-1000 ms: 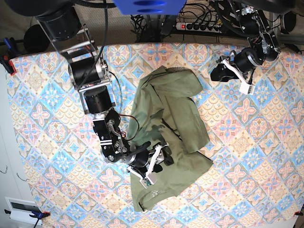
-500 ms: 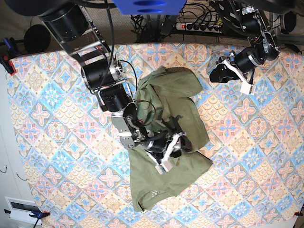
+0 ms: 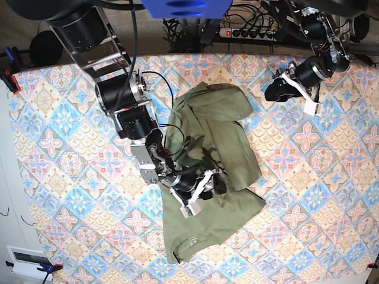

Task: Layout the t-shirt on the table in an organized manner, then fold the t-shirt properly
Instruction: 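Regrasp the shirt with the right gripper and drag it across the table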

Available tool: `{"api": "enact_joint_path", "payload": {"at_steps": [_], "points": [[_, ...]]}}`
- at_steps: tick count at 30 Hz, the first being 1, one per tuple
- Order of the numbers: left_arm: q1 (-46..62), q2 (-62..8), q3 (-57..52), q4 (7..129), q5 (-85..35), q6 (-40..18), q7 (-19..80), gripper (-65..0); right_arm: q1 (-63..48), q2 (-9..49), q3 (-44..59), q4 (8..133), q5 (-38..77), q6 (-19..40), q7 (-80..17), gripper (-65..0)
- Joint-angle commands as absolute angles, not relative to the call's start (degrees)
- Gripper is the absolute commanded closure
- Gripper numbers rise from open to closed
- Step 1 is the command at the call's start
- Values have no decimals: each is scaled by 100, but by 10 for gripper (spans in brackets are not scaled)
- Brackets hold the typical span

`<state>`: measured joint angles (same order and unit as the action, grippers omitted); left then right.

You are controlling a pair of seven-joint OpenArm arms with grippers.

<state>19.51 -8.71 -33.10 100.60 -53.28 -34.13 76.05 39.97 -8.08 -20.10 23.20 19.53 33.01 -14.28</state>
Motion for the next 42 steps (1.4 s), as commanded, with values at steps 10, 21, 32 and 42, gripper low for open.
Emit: {"api": "enact_joint_path", "payload": {"at_steps": [10,21,32,42], "points": [[1912,-936,-3336,10167,-5455,-3433,7530,-204,4215,-900,-2018,2387,1903,3204,-1095,-304],[1903,-936,-3336,10167,-5455,-3433,7530,-204,4189,-900,-1938,2360,1429,2976,-804,-305],[1912,-971,-3336,10167,-5886,-3433,7530,-204,4119,-900,-1886,1675,523,2958,-444,-303],[1938,-971,-3336,10167,-5886,-3433,7530,-204,4004,-900,-1886,1771,523,3837,-488,-4]]}}
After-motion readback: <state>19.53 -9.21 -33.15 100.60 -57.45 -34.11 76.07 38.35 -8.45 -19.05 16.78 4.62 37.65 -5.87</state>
